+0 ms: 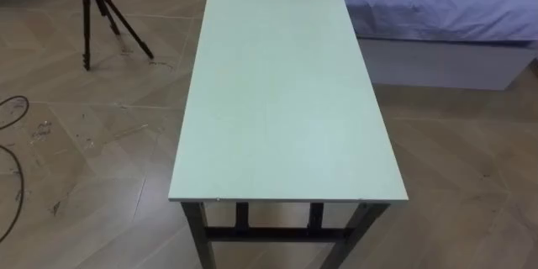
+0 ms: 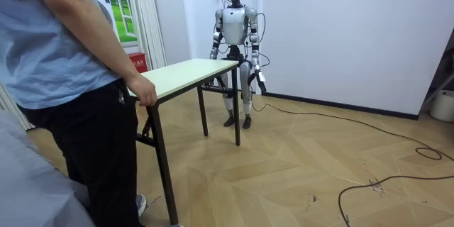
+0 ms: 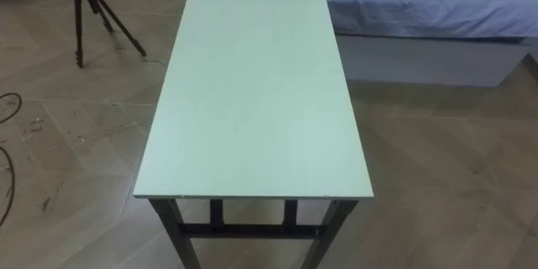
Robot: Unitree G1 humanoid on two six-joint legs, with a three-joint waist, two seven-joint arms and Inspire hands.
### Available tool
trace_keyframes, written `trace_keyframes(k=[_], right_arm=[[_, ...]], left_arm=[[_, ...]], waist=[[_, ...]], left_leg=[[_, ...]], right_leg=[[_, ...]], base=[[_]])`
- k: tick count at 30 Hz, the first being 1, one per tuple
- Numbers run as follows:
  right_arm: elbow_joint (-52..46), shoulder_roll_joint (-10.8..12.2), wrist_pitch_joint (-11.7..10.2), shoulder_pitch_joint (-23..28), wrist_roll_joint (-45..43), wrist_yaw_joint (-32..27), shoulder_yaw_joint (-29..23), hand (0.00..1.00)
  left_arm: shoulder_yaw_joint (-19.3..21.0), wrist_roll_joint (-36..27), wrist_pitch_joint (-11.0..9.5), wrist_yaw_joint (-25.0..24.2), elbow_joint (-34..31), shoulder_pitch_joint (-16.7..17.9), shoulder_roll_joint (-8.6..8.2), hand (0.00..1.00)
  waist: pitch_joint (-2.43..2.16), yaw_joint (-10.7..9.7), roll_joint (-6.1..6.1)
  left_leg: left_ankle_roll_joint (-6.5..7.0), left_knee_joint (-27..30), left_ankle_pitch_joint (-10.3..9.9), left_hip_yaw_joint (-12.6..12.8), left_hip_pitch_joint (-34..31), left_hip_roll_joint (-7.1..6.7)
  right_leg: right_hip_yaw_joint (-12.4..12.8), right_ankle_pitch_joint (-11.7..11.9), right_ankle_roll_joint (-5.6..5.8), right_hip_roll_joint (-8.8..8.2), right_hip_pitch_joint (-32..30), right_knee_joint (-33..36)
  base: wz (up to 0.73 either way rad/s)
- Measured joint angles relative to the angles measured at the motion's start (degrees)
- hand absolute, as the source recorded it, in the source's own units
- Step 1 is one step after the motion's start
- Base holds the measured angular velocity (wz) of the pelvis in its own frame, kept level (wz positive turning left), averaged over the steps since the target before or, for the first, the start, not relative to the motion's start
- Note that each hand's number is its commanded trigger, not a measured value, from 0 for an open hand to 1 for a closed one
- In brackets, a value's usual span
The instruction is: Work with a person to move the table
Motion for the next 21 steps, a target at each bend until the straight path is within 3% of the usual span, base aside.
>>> trace_keyframes(k=[8,16,21], right_arm=[[0.0,0.0,0.1,-0.1,0.2,0.8,0.0,0.00],[0.2,0.0,0.6,0.0,2.1,1.6,-0.1,0.00],[-0.4,0.0,0.5,0.3,2.3,1.6,-0.1,0.00]], left_arm=[[1.0,0.0,0.0,-0.3,0.0,0.1,0.03,0.00],[1.0,-4.7,0.2,-2.2,0.0,0.6,0.33,0.00],[0.8,-14.0,0.7,-5.6,-0.1,0.8,0.51,0.00]], waist=[[-0.14,0.1,-0.30],[-0.17,0.1,-0.16],[-0.32,0.2,0.16]], left_leg=[[0.00,0.0,0.0,0.0,-0.1,-0.04],[0.00,0.0,0.0,-0.3,-0.4,-0.05],[0.00,0.0,0.0,-0.2,-0.7,-0.05]], right_leg=[[0.0,0.0,0.00,-0.02,0.0,-0.2],[0.2,0.0,0.01,0.00,-0.3,-0.3],[0.4,0.0,0.01,-0.01,-0.8,-0.2]], base=[[0.00],[0.00],[0.00]])
